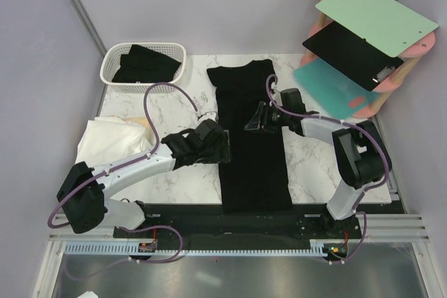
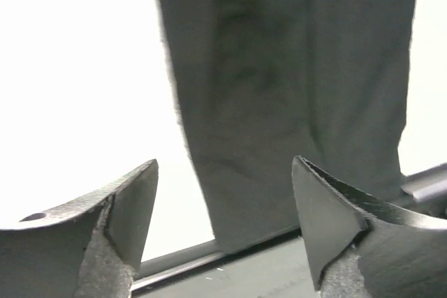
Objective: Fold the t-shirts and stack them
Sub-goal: Rotate the tshirt 90 degrees
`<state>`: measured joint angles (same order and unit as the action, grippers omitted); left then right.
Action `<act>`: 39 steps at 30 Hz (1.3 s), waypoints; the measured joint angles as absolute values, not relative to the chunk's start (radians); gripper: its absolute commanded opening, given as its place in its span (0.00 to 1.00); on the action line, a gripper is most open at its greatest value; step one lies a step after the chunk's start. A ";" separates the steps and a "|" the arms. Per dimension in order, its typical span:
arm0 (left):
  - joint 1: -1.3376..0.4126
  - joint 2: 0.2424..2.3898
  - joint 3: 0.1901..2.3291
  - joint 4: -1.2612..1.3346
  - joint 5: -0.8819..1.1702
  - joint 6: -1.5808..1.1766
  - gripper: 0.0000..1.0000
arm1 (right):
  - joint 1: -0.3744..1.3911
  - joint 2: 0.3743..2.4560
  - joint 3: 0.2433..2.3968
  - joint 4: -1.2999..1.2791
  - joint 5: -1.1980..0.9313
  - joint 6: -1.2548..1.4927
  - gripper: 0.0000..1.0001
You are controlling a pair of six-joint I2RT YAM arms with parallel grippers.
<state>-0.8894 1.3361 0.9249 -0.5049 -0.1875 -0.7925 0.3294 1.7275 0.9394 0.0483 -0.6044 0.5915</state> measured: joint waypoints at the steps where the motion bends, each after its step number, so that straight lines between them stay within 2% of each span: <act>1: -0.870 1.336 0.926 -0.519 -0.193 -0.791 0.87 | 0.339 1.757 0.969 0.052 -0.603 0.596 0.50; 11: -0.712 1.320 0.926 -0.586 -0.207 -0.757 0.87 | 0.406 1.949 1.183 0.047 -0.522 0.595 0.45; 25: -0.680 1.271 0.906 -0.596 -0.203 -0.738 0.87 | 0.409 1.979 1.228 -0.031 -0.411 0.553 0.43; 33: -0.680 1.271 0.887 -0.595 -0.200 -0.738 0.87 | 0.422 2.038 1.283 -0.030 -0.378 0.553 0.03; 34: -0.680 1.271 0.884 -0.595 -0.200 -0.738 0.87 | 0.422 2.042 1.284 -0.029 -0.375 0.552 0.00; 39: -0.680 1.271 0.867 -0.595 -0.200 -0.738 0.87 | 0.424 2.049 1.283 -0.030 -0.359 0.554 0.00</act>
